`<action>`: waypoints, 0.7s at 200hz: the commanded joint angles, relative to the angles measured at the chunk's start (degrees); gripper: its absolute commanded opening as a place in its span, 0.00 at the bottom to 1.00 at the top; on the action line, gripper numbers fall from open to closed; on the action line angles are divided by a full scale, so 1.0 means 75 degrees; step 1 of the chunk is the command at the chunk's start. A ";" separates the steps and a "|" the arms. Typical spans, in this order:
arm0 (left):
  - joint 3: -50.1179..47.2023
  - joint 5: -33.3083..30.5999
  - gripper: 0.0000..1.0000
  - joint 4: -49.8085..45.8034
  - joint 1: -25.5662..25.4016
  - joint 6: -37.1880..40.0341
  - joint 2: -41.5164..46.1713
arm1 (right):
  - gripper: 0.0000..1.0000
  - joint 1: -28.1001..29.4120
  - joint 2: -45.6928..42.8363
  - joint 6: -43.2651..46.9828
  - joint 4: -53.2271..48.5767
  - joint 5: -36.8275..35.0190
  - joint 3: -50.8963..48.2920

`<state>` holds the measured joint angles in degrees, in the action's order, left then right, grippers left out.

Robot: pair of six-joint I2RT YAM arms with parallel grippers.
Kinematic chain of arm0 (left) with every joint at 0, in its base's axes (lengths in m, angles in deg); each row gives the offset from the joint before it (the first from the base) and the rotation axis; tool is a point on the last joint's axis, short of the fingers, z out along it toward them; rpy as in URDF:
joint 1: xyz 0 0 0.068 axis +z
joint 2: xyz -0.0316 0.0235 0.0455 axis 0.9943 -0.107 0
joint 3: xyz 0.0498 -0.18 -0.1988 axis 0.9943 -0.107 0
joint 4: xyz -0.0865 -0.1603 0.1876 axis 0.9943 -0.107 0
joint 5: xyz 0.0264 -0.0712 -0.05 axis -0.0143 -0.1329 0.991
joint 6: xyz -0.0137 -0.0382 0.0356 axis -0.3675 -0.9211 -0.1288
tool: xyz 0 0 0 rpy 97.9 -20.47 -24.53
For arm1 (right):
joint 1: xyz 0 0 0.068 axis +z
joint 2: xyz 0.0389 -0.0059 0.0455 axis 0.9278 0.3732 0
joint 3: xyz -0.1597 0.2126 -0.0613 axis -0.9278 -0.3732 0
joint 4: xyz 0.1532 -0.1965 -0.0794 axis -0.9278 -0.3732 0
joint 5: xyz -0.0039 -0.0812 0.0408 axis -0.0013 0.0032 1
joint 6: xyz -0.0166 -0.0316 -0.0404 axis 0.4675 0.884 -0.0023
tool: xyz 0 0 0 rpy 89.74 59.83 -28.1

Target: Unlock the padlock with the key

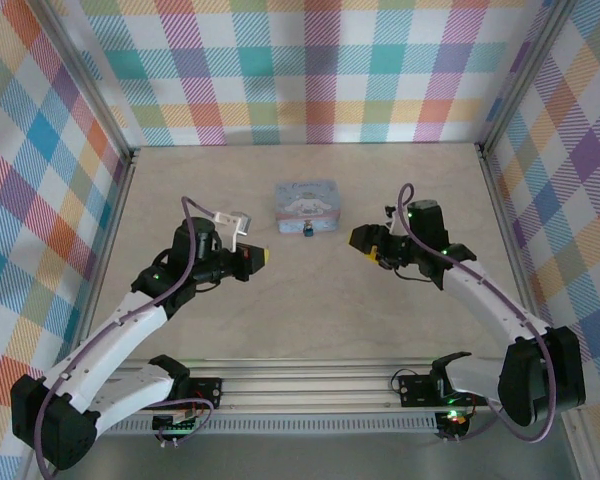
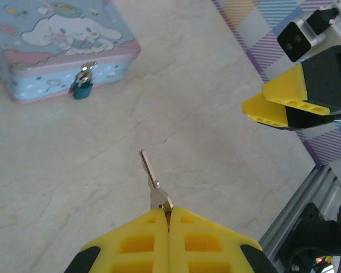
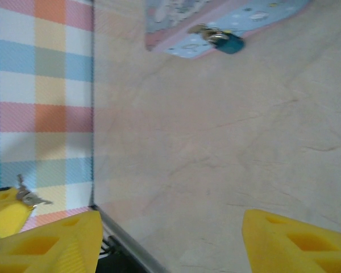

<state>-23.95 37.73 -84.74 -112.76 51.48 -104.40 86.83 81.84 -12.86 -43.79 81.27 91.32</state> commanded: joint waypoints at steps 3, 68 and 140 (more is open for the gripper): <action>0.0134 0.0242 0.00 0.0758 -0.0192 -0.0256 -0.0204 | 0.65 0.0308 0.0032 -0.0234 0.0512 0.0807 0.0340; 0.0531 0.0535 0.00 0.0683 -0.0748 0.0110 -0.0511 | 0.56 0.1151 0.0855 -0.1362 0.2407 0.1370 0.0361; 0.1029 -0.0875 0.00 -0.0027 -0.1629 0.1026 -0.0841 | 0.51 0.1804 0.1193 -0.1427 0.1965 0.1134 0.1167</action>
<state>-18.92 35.81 -83.08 -122.64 55.37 -109.36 98.63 89.18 -22.08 -30.07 89.33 98.14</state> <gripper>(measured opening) 0.045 0.544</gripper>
